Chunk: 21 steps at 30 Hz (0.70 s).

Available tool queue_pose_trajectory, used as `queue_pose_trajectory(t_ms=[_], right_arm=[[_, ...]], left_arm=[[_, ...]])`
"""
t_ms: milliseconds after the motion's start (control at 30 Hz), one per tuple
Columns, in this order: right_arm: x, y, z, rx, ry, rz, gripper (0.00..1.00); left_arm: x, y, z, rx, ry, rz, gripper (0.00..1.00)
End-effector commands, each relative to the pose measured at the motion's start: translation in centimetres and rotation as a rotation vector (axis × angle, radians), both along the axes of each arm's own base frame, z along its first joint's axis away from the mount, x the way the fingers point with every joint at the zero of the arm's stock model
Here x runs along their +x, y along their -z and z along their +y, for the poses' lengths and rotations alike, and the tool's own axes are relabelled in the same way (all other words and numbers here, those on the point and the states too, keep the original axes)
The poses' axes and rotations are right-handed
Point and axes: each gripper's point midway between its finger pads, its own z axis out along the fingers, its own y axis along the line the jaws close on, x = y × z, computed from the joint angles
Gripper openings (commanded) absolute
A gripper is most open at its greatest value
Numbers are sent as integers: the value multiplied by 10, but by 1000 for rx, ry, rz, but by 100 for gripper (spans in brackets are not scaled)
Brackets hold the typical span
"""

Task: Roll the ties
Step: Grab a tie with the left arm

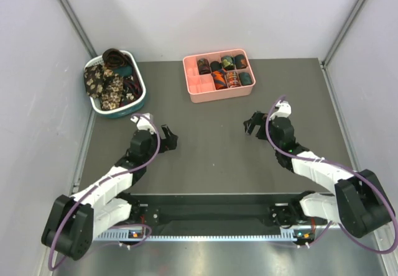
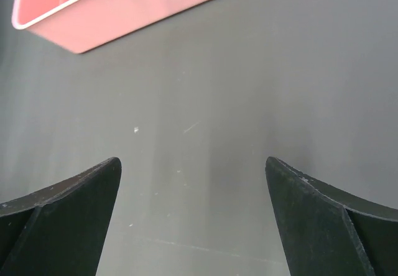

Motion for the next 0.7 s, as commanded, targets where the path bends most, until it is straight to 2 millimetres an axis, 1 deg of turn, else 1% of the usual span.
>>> queue_pose_trajectory(t_ms=[0,33,67,100,133,167,200,233,267,300,333,367,400,433,467,500,533,567,600,633,667], right_arm=[[4,-21,18,54,-92,-81,100],[-1,-18,22,59,-132,-88,100],[-4,-21,27,69,-175,-108,100],[-7,-27,35,80,-225,-145,100],[-8,-27,36,82,-233,-148,100],[-8,-27,35,79,-233,-148,100],[-8,-22,35,70,-229,-127,100],[-6,-22,34,66,-226,-121,100],[-6,-19,34,62,-225,-115,100],[-6,-17,34,60,-225,-109,100],[-6,-16,35,60,-228,-110,100],[-6,-16,36,66,-234,-110,100],[-7,-13,38,70,-245,-100,99],[-6,-14,39,71,-251,-100,100],[-7,-13,41,73,-257,-94,100],[-7,-12,42,77,-261,-91,100],[-8,-13,42,78,-263,-94,100],[-8,-15,42,81,-266,-101,100],[-9,-16,44,87,-271,-107,99],[-11,-15,43,91,-272,-107,100],[-12,-15,43,95,-272,-110,99]], left_arm=[[17,-30,4,-17,-61,-75,98],[17,-26,8,-35,-106,-41,99],[27,-42,11,-40,-146,-52,99],[25,-39,13,-26,-165,-7,99],[34,-56,13,-35,-183,-40,99],[43,-72,23,-3,-249,-42,99],[46,-77,35,30,-314,-30,99],[51,-85,49,31,-406,-26,99],[57,-98,63,57,-478,-14,99],[63,-108,80,77,-546,-22,99],[72,-107,104,99,-612,4,99],[80,-126,114,89,-632,4,99],[86,-129,124,83,-653,19,99],[94,-122,146,99,-700,59,99],[105,-138,156,88,-717,41,99],[108,-136,166,99,-739,69,99],[115,-124,189,112,-794,113,99],[125,-138,200,102,-822,93,99],[129,-136,210,103,-841,114,99],[132,-136,227,100,-889,117,99],[144,-136,238,104,-923,114,98]])
